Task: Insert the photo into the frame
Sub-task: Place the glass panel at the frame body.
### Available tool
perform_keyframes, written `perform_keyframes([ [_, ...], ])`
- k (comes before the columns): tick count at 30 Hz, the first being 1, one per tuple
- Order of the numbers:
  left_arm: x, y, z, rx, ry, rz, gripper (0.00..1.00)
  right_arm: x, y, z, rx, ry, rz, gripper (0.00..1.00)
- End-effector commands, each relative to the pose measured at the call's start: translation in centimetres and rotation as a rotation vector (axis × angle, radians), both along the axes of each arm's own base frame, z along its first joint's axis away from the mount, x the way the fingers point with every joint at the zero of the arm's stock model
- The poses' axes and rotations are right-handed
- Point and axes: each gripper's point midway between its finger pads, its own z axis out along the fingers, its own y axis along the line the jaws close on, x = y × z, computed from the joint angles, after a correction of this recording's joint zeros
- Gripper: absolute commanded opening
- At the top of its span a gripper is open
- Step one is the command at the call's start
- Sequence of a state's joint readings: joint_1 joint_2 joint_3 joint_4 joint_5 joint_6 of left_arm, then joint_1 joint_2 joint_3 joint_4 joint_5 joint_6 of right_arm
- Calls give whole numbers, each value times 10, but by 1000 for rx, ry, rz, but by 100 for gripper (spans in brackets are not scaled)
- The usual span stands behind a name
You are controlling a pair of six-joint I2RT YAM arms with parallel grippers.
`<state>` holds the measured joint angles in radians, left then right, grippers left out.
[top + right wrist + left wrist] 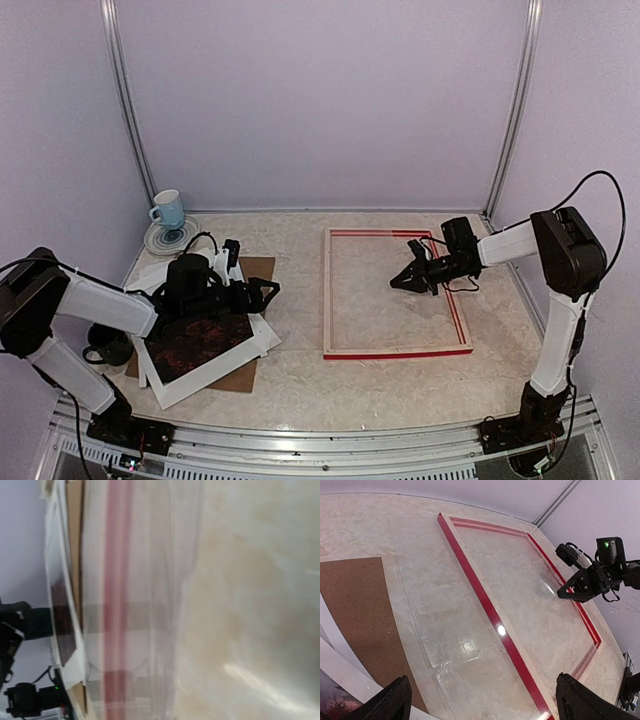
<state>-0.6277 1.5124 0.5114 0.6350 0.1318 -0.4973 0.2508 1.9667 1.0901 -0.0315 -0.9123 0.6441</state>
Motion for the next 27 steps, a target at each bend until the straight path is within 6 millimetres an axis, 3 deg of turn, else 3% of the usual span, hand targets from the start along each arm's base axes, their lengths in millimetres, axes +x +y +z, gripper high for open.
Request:
perform_keyframes([
  [1, 6, -2, 4, -12, 3, -2, 99, -4, -16, -3, -92, -10, 12, 0],
  [27, 7, -1, 0, -16, 18, -3, 99, 13, -57, -14, -281, -54, -36, 0],
])
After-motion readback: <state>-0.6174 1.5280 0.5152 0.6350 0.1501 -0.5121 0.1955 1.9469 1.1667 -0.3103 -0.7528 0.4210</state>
